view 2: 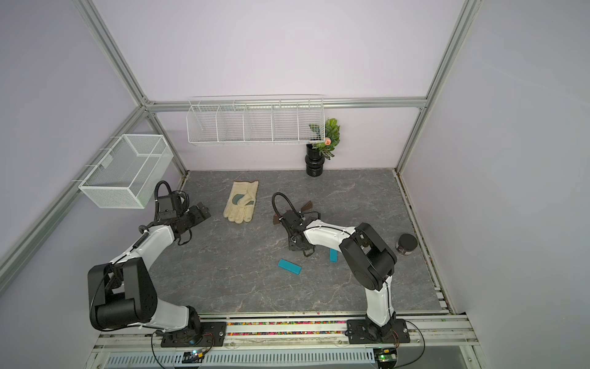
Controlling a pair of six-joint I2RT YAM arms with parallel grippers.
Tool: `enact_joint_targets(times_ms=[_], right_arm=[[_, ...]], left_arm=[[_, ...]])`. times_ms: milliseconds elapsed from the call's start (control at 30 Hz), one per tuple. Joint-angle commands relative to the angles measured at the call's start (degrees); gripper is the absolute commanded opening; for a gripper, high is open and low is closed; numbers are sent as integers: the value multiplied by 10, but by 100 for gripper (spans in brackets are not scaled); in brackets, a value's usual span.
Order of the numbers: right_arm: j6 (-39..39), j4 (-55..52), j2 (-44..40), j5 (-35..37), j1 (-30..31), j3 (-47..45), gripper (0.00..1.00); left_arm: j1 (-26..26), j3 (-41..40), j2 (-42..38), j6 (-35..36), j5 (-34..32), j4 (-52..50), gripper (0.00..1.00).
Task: Assemble a small pinwheel with building blocks
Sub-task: Assemble the building block at the center of the board.
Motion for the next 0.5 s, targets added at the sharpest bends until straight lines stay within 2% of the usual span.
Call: enact_joint_targets(times_ms=[0,467], right_arm=[[14,3,21,-8,-5,-3,20],[18,8,23,-11,-9,-1,20]], left_arm=[[3,21,6,3,3,-4,97],[3,22,7,3,5,-6,97]])
